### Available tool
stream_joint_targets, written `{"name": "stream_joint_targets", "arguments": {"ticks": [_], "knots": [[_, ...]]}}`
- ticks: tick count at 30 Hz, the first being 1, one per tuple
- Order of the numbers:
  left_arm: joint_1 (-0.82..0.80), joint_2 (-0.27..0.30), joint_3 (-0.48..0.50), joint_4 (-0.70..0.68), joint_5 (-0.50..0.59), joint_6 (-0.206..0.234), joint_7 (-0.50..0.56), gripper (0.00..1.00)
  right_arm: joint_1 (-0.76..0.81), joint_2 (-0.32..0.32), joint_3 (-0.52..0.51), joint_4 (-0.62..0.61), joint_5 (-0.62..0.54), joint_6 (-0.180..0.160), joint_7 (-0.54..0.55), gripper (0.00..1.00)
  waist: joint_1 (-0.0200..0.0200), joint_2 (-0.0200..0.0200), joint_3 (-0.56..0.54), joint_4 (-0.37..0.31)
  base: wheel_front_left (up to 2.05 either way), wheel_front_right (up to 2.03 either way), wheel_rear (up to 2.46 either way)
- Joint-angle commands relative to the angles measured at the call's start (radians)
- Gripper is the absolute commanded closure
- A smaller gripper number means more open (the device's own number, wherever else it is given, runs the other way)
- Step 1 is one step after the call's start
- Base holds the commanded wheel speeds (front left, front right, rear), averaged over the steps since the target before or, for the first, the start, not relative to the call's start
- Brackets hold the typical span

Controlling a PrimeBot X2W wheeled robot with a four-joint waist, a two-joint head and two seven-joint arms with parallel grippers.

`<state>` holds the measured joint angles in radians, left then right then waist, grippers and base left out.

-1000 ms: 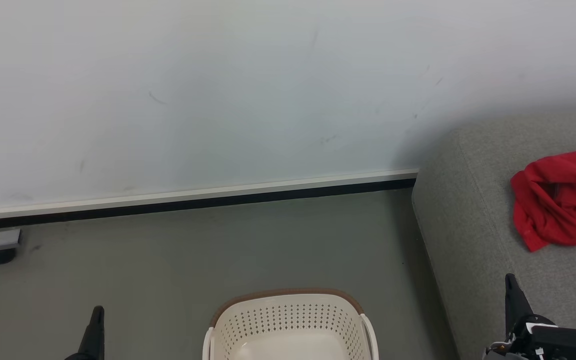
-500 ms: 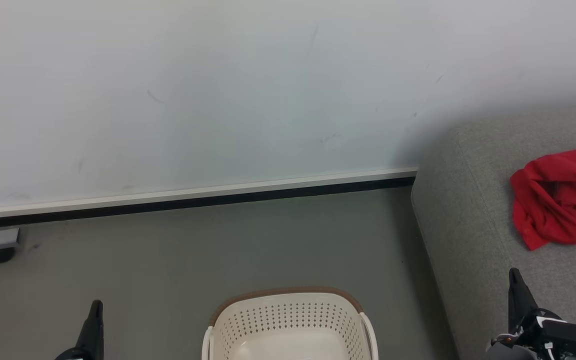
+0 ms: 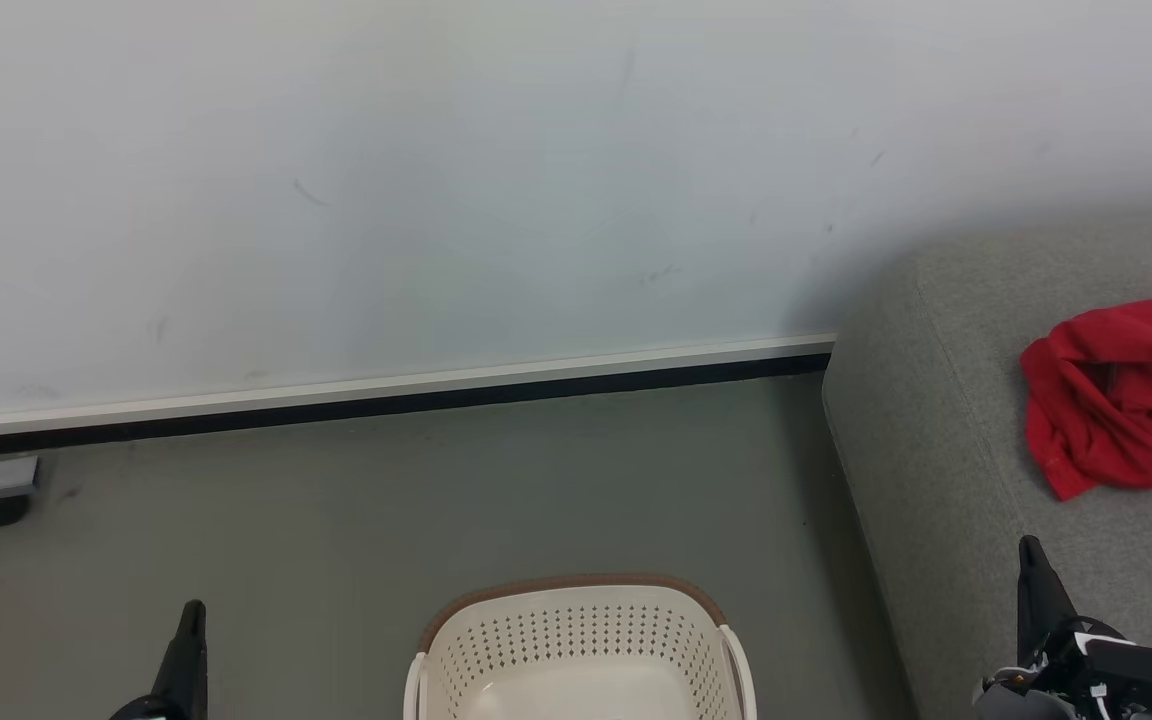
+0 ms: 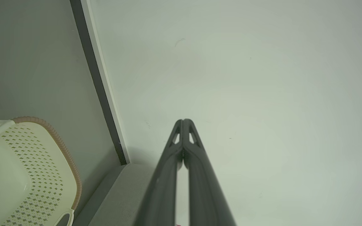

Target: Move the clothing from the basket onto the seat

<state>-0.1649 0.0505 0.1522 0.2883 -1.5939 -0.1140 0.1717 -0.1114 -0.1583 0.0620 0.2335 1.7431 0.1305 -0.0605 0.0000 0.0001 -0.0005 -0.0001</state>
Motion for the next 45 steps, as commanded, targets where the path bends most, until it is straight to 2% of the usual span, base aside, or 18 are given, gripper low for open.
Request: {"name": "stream_joint_targets", "arguments": {"ticks": [1,45], "knots": [[-0.006,0.000,0.003,0.003,-0.010,-0.006,0.002,1.00,0.000,-0.007,0.002,-0.003,0.001,0.000,0.004,1.00,0.0000,-0.0001,0.000,0.000,0.00,0.00,0.00],[-0.006,0.000,0.003,0.003,-0.010,-0.006,0.002,1.00,0.000,-0.011,0.009,-0.005,0.009,0.000,-0.004,1.00,0.0000,-0.0001,0.000,0.000,0.00,0.00,0.00]]}}
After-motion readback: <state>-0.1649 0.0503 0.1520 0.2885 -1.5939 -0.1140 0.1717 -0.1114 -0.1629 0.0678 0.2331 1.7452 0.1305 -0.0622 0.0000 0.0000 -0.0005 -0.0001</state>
